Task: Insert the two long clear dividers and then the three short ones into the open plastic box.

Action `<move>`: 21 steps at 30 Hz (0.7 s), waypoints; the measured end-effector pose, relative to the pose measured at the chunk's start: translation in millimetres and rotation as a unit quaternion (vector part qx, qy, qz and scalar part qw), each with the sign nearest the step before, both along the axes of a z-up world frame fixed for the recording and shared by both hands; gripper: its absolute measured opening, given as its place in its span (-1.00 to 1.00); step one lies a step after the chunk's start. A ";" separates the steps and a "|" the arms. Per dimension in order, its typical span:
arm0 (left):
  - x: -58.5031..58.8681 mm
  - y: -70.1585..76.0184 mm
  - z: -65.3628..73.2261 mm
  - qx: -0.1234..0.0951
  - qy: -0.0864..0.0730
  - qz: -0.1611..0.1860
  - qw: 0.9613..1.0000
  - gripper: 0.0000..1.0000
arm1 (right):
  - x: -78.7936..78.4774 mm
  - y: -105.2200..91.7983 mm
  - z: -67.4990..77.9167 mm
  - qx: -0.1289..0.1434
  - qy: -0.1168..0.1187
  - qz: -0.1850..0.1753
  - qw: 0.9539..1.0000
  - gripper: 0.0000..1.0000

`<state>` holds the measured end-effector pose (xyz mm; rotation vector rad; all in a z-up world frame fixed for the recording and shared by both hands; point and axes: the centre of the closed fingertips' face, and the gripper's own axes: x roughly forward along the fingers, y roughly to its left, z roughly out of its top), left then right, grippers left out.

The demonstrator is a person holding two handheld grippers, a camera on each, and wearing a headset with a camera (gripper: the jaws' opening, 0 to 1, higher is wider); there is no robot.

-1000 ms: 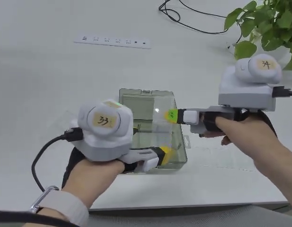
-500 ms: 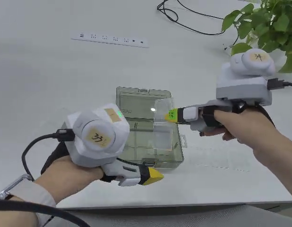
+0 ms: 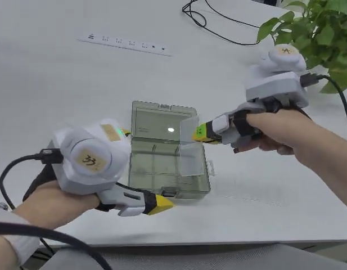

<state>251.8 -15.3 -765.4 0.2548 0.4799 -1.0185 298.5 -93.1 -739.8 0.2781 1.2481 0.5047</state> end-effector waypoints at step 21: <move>-5.4 12.6 -9.8 -0.008 0.013 0.013 1.000 0.90 | -10.4 -6.0 -41.5 -0.052 0.134 -0.018 0.989 -0.97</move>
